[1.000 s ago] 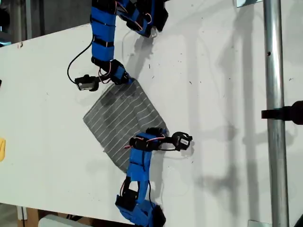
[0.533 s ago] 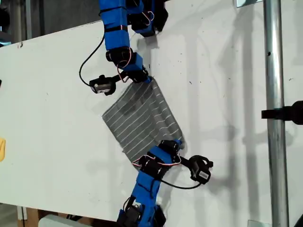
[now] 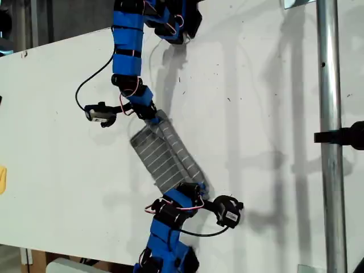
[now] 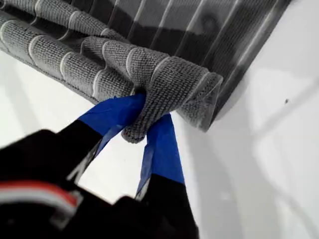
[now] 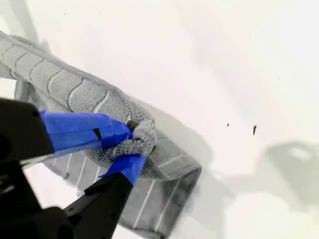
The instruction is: Grasp corners of a towel and fold twice.
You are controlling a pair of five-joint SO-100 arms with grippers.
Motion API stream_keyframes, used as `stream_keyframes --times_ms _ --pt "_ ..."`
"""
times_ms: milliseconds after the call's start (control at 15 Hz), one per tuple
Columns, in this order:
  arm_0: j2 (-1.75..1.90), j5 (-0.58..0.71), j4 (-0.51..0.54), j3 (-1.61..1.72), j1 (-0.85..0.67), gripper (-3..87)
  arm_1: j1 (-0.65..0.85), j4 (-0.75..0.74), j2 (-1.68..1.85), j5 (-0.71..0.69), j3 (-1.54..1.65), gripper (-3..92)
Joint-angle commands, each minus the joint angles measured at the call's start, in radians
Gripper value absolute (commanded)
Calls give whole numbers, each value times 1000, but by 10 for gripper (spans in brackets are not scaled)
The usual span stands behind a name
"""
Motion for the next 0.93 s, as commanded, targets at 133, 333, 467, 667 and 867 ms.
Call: stream_keyframes --times_ms 133,333,467,667,867 --pt "443 2 -11 416 -156 -29 132 -58 -431 -110 -589 -3" --pt "680 43 -37 670 -281 -29 204 -124 -525 -117 -759 -3" --pt "778 124 -126 807 -344 -29 221 -144 -476 -117 -761 -3" --pt "831 199 -201 894 -385 -29 245 -149 -402 -124 -732 -3" --pt "887 204 -370 1017 -348 -28 233 -63 -370 -126 -683 -3"
